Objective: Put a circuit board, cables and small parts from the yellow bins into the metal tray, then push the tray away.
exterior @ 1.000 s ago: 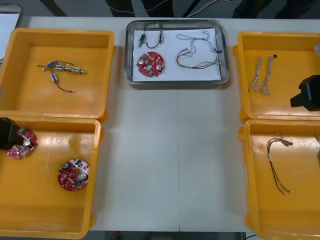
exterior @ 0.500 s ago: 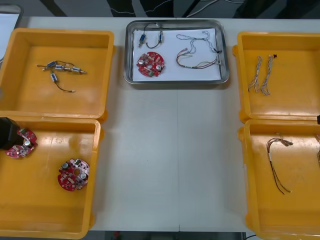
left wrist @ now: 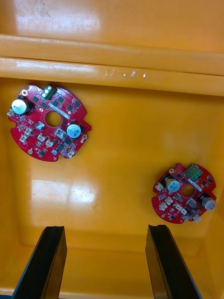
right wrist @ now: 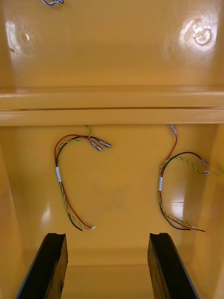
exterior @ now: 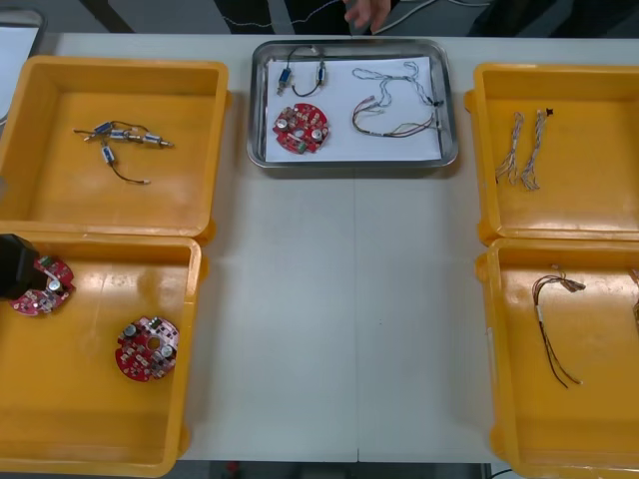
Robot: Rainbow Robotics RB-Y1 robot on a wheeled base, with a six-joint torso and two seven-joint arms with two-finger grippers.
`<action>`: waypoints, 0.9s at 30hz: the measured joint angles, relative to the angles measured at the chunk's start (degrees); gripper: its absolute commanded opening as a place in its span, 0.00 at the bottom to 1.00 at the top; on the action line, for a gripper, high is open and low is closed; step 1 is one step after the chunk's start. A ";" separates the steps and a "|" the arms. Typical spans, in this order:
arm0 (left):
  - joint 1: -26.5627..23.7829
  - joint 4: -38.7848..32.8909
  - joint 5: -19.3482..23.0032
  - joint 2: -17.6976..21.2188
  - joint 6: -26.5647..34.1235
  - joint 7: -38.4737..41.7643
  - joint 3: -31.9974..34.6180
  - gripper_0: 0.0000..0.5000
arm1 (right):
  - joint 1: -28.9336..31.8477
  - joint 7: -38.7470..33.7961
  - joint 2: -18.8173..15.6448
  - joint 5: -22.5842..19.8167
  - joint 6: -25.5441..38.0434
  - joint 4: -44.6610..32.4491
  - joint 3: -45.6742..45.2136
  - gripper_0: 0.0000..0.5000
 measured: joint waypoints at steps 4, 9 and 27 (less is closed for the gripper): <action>0.00 0.00 0.00 0.00 0.00 0.00 0.00 1.00 | 0.00 0.00 0.14 0.67 0.00 -0.30 0.00 1.00; 0.00 0.00 0.00 0.00 0.00 0.00 0.00 1.00 | 0.00 -0.01 0.15 0.68 0.00 -0.49 0.00 1.00; 0.00 0.00 0.00 0.00 0.00 0.00 0.00 1.00 | 0.00 -0.02 0.16 0.70 0.00 -0.52 0.00 1.00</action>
